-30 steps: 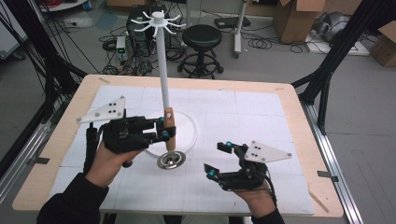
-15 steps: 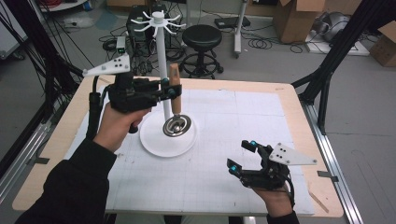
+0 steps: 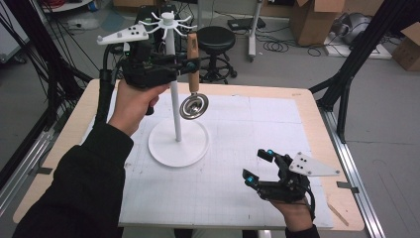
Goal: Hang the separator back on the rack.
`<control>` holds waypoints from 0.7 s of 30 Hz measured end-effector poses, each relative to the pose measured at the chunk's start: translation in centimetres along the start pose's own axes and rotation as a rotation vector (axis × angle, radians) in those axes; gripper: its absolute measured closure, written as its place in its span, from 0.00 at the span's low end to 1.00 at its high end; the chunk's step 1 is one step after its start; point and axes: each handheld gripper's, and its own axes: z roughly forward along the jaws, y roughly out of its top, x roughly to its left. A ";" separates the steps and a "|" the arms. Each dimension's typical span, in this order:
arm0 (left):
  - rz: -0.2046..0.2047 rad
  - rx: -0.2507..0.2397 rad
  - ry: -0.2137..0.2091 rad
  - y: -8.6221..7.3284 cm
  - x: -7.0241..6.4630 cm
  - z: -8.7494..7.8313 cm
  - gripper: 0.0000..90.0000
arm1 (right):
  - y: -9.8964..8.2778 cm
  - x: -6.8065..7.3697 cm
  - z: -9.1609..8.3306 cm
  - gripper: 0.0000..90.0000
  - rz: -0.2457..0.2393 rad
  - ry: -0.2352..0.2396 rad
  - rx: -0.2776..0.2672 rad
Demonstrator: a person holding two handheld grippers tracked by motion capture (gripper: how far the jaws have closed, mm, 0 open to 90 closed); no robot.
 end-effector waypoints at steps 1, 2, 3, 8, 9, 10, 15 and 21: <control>-0.002 0.001 0.007 0.1 0.1 0.1 0.81 | 0.0 0.1 0.0 0.20 0.003 0.003 0.000; -0.001 0.004 0.017 0.2 0.2 0.1 0.81 | 0.1 0.1 0.0 0.20 -0.002 0.005 -0.003; -0.001 0.004 0.017 0.2 0.2 0.1 0.81 | 0.1 0.1 0.0 0.20 -0.003 0.006 -0.005; -0.011 0.008 0.061 0.3 0.7 0.1 0.81 | 0.2 0.1 -0.2 0.20 -0.003 0.021 -0.010; -0.011 0.008 0.061 0.3 0.7 0.1 0.81 | 0.2 0.1 -0.2 0.20 -0.006 0.020 -0.014; -0.018 0.003 0.075 0.3 0.9 0.0 0.81 | 0.2 0.1 -0.2 0.20 -0.003 0.019 -0.013; -0.027 0.020 0.115 0.0 1.5 -0.3 0.81 | 0.1 0.1 -0.2 0.20 0.002 0.020 -0.013; -0.037 0.018 0.131 -0.7 2.0 -0.9 0.80 | 0.1 0.1 -0.2 0.20 0.002 0.021 -0.008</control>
